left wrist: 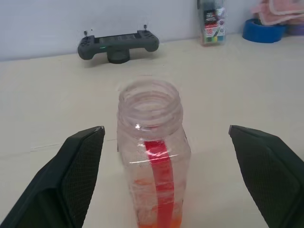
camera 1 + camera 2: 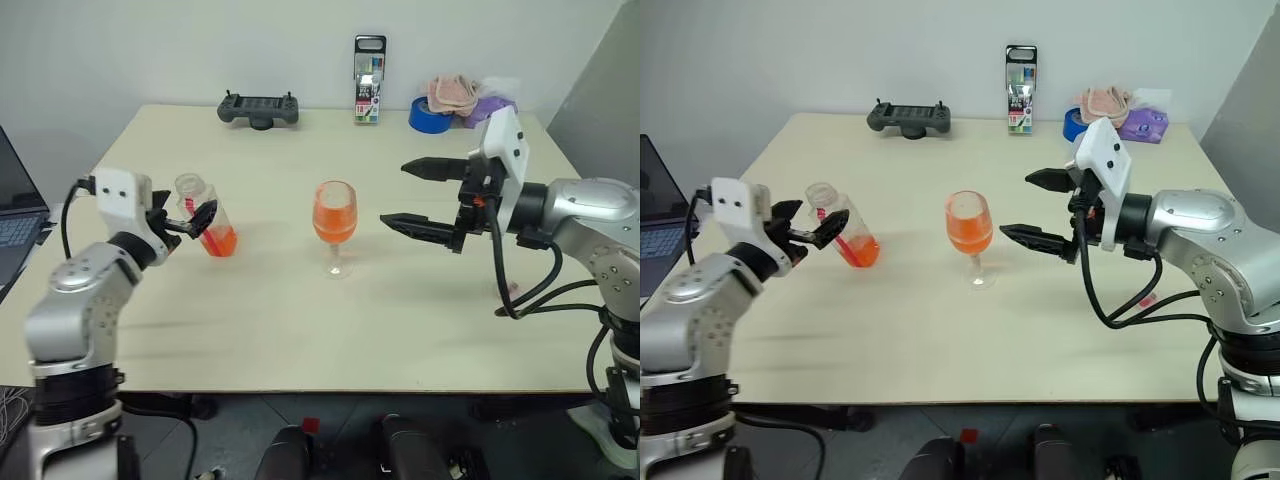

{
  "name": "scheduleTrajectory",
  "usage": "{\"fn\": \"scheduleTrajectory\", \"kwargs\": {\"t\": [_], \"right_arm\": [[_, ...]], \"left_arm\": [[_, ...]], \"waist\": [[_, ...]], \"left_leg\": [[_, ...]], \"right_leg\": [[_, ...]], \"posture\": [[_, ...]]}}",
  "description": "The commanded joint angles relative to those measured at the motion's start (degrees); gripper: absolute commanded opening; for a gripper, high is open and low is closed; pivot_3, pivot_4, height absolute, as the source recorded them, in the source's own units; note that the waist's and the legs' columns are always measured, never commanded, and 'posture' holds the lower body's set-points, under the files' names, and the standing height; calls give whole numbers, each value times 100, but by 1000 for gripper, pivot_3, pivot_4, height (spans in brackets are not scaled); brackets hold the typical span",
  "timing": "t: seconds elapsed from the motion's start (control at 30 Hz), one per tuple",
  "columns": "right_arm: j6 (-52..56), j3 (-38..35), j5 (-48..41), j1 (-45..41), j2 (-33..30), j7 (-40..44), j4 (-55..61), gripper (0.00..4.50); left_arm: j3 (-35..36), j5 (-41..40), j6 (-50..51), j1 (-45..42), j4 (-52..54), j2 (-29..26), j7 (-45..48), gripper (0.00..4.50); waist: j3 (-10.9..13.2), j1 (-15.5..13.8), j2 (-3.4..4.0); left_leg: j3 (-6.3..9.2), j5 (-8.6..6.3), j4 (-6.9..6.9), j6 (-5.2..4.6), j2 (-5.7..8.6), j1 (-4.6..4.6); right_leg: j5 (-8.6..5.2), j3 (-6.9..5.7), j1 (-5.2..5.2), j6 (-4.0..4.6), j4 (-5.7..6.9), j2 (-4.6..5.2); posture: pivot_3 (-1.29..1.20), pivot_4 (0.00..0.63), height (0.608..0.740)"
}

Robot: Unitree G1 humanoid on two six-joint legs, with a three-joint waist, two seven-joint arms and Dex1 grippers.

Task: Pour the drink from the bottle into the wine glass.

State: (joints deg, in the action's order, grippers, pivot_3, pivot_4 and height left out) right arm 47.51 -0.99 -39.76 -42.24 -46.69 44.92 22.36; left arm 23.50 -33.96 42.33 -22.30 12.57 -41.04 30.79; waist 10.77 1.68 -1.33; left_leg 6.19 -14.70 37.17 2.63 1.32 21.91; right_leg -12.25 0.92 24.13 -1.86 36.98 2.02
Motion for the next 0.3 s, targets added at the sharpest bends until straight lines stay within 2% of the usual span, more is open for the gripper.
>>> {"fn": "scheduleTrajectory", "kwargs": {"t": [0.03, 0.17, 0.3], "right_arm": [[72, -772, -435, 119, -207, 225, 19, 4500], [159, -1198, -922, 598, -607, 913, 165, 4500], [-72, -924, -670, 514, -615, 1089, -191, 4500]], "left_arm": [[457, -1489, 697, -245, 810, -492, 874, 4476], [274, -1759, 946, -466, 677, -1107, 1356, 4476], [-49, -1413, 537, -543, 399, -1101, 1496, 4476]], "waist": [[0, -14, -1], [0, -8, 0], [-1, 30, 4]], "left_leg": [[0, 0, 0, 0, 1, 3], [-4, 0, -1, -1, 5, -3], [-19, 0, -8, -2, -6, -25]], "right_leg": [[0, 1, 0, 0, -3, 2], [-3, 2, -5, -5, -3, 4], [-21, 8, -7, -23, 7, -4]], "posture": [[0, 150, 740], [0, 150, 740], [0, 150, 740]]}}
